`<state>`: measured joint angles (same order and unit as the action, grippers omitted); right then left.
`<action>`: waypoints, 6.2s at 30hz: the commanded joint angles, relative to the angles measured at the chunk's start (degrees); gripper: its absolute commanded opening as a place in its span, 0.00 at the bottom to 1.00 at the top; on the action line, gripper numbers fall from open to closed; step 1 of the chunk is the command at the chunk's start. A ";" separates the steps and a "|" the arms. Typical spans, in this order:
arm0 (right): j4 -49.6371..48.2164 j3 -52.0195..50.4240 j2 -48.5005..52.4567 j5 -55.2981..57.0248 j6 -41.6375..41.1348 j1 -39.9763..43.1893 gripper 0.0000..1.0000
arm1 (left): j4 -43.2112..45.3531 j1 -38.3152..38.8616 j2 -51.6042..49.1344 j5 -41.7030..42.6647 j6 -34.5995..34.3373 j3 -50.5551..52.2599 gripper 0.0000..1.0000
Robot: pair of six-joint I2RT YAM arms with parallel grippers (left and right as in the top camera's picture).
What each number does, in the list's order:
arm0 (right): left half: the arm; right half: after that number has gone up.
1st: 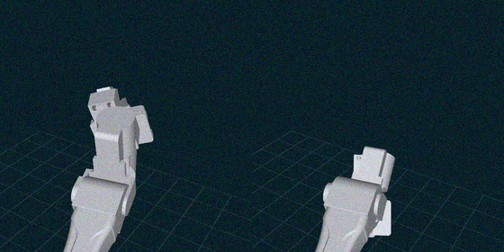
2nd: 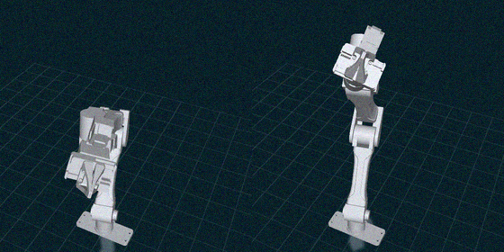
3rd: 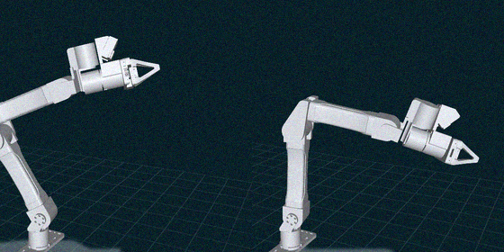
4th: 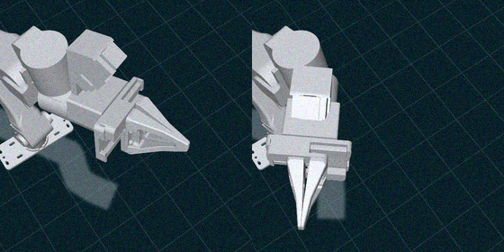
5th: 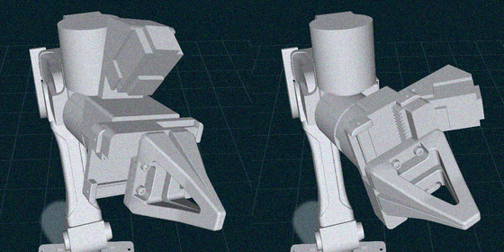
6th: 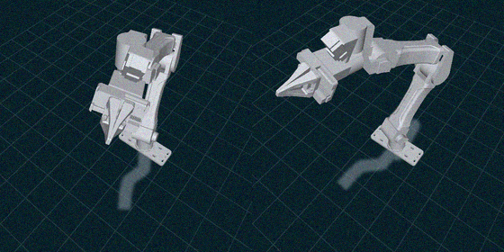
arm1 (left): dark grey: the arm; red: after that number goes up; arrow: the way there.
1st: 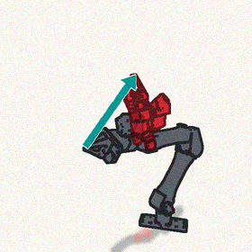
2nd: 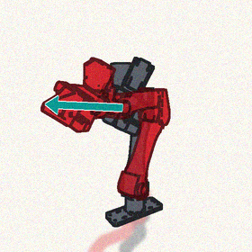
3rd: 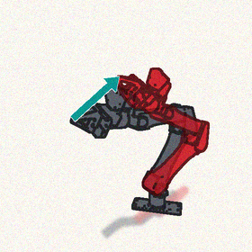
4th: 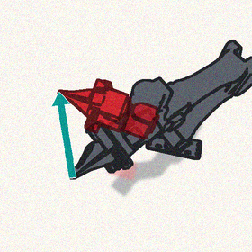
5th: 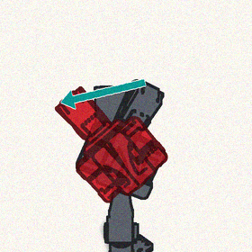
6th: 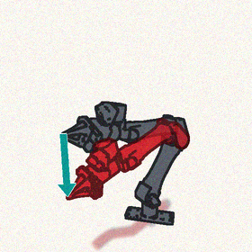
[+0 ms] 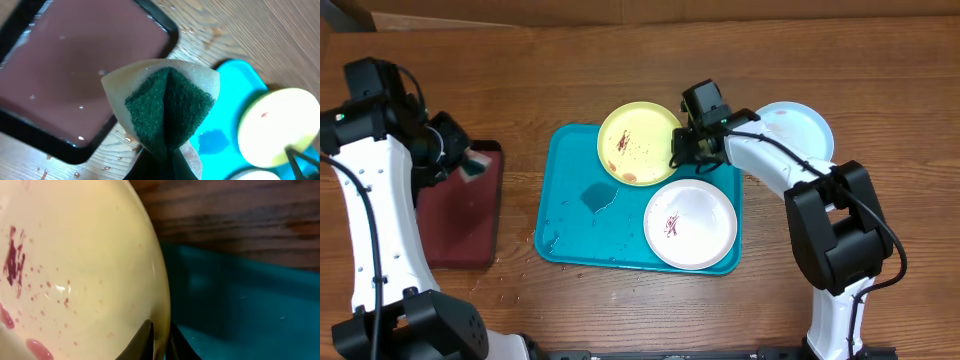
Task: Clean dirty plates on tray and stack at the side
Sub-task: 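Move the right gripper to the yellow plate rim and grasp it, then scrub the yellow plate with the left sponge while the right gripper holds it, then lift the yellow plate with the right gripper and stack it on the light-blue plate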
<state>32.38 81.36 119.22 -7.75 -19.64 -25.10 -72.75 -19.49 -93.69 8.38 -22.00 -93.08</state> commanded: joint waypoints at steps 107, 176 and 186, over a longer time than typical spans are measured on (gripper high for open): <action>2.23 -1.05 0.44 3.87 -26.05 -15.32 0.04 | 6.36 28.44 -22.95 -33.14 -13.81 11.80 0.04; 18.56 12.57 -16.50 41.00 -6.73 -12.92 0.04 | -0.63 -7.50 -0.70 -8.13 -10.73 6.10 0.04; 27.58 12.11 -17.94 18.14 -9.33 17.62 0.04 | -0.63 -7.50 -0.70 -8.09 -10.12 6.10 0.04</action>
<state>57.04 93.32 103.74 16.64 -26.50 -15.25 -73.63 -26.41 -94.19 -0.34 -33.65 -87.35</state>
